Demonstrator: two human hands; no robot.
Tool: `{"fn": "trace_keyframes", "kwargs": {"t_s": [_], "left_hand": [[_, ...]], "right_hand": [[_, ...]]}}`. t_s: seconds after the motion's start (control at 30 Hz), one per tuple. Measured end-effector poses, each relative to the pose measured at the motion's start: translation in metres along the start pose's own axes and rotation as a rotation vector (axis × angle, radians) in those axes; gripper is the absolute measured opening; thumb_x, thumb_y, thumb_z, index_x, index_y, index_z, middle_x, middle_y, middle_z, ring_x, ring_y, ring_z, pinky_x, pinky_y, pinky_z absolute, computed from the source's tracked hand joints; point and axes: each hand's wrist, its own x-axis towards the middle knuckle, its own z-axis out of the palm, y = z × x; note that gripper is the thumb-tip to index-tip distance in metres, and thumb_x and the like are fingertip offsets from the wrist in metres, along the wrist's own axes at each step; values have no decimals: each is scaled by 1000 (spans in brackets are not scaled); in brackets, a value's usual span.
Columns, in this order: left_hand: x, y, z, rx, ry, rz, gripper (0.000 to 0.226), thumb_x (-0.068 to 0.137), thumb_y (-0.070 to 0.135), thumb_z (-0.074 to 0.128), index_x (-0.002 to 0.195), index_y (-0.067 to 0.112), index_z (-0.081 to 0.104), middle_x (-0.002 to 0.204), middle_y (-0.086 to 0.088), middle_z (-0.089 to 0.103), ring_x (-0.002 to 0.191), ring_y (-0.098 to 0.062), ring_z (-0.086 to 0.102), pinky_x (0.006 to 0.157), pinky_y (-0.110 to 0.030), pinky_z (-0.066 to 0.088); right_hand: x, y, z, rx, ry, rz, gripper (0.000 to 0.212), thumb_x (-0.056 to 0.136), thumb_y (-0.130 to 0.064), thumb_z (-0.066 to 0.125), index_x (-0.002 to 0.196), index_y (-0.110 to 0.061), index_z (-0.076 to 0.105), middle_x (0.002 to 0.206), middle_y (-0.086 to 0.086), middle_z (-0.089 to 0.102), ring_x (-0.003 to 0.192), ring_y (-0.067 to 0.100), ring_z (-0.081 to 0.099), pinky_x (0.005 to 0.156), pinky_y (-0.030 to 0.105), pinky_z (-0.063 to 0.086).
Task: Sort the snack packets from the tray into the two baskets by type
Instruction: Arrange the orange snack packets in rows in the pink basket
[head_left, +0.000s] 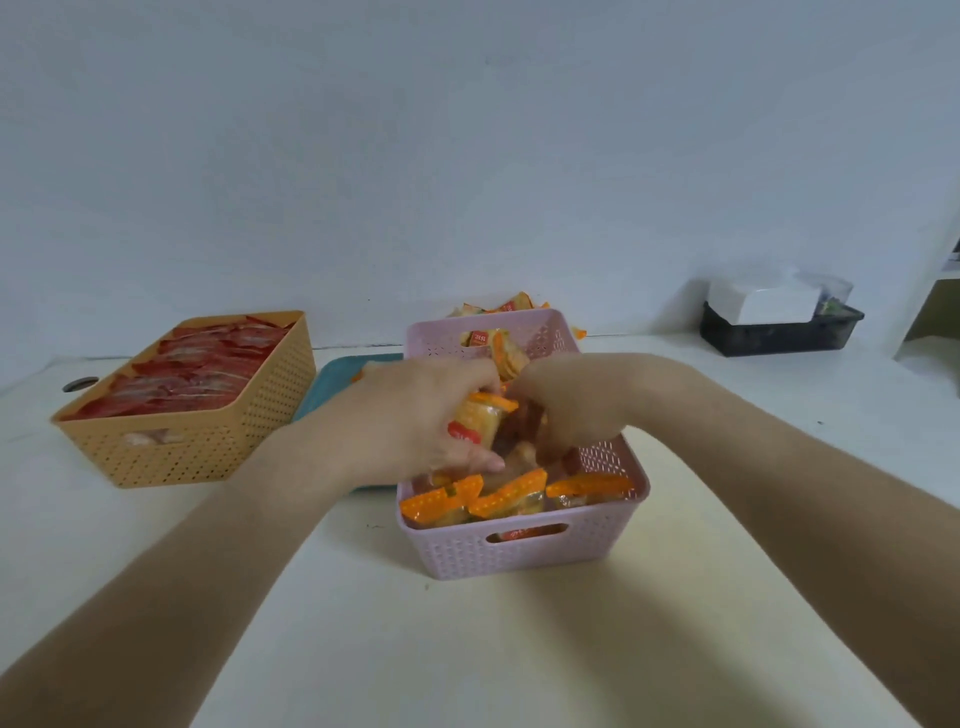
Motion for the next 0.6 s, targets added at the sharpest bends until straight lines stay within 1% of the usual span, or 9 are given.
{"fn": "trace_keyframes", "kwargs": {"t_s": [0.1, 0.13, 0.2, 0.27, 0.33, 0.4, 0.47, 0.53, 0.6], "left_hand": [[-7, -3, 3, -126, -107, 10, 29, 80, 62, 61, 96, 37, 59, 77, 13, 59, 71, -7, 59, 65, -31, 49], [-10, -5, 2, -164, -131, 3, 27, 85, 60, 55, 90, 36, 62, 74, 10, 61, 69, -8, 60, 63, -31, 49], [-15, -9, -2, -170, -177, -4, 26, 90, 52, 53, 84, 33, 69, 72, 13, 62, 70, -1, 59, 61, -21, 45], [-18, -9, -5, -110, -199, -2, 17, 90, 45, 60, 86, 34, 72, 76, 20, 63, 78, 4, 59, 65, -14, 42], [-19, -8, -3, -72, -194, 4, 8, 88, 41, 64, 84, 36, 68, 81, 21, 64, 81, 3, 59, 69, -15, 44], [-20, -7, -3, -82, -184, -8, 5, 89, 36, 65, 93, 37, 66, 85, 19, 66, 83, 4, 60, 74, -18, 49], [-21, -6, -3, -83, -176, -1, 23, 91, 29, 63, 111, 40, 63, 90, 18, 69, 85, 5, 60, 80, -19, 50], [-23, -6, -3, -65, -176, 17, 32, 93, 28, 61, 121, 43, 60, 89, 20, 67, 82, 8, 58, 77, -13, 47], [-24, -5, -2, -46, -170, 27, 30, 94, 30, 59, 120, 44, 62, 82, 27, 59, 75, 14, 54, 69, -6, 41]], "right_hand": [[7, -6, 8, -31, -53, -40, 25, 84, -14, 64, 106, -25, 59, 79, -12, 56, 81, 16, 57, 75, 33, 51], [9, -6, 12, -32, -72, -49, 29, 86, -15, 59, 113, -26, 60, 84, -12, 57, 84, 17, 57, 76, 33, 49], [10, -7, 18, -113, -85, -54, 34, 92, -19, 53, 124, -25, 59, 104, -6, 63, 97, 21, 59, 82, 36, 50], [13, -9, 25, -204, -59, -71, 28, 93, -18, 51, 119, -19, 63, 110, 0, 64, 100, 24, 60, 82, 35, 50], [14, -10, 29, -232, 3, -100, 15, 94, -16, 50, 101, -19, 63, 96, -2, 60, 87, 21, 55, 72, 30, 44], [12, -10, 29, -203, 58, -113, 13, 93, -19, 51, 98, -23, 63, 90, -2, 57, 81, 19, 50, 69, 29, 40], [8, -6, 26, -126, 104, -99, 19, 90, -20, 54, 104, -22, 66, 94, -2, 64, 84, 21, 55, 72, 30, 46], [4, -4, 20, -78, 154, -50, 27, 84, -22, 54, 107, -23, 67, 99, -2, 69, 89, 22, 60, 78, 36, 52], [1, -4, 12, -58, 214, -9, 22, 81, -25, 54, 97, -21, 68, 89, -2, 68, 84, 21, 60, 77, 39, 53]]}}
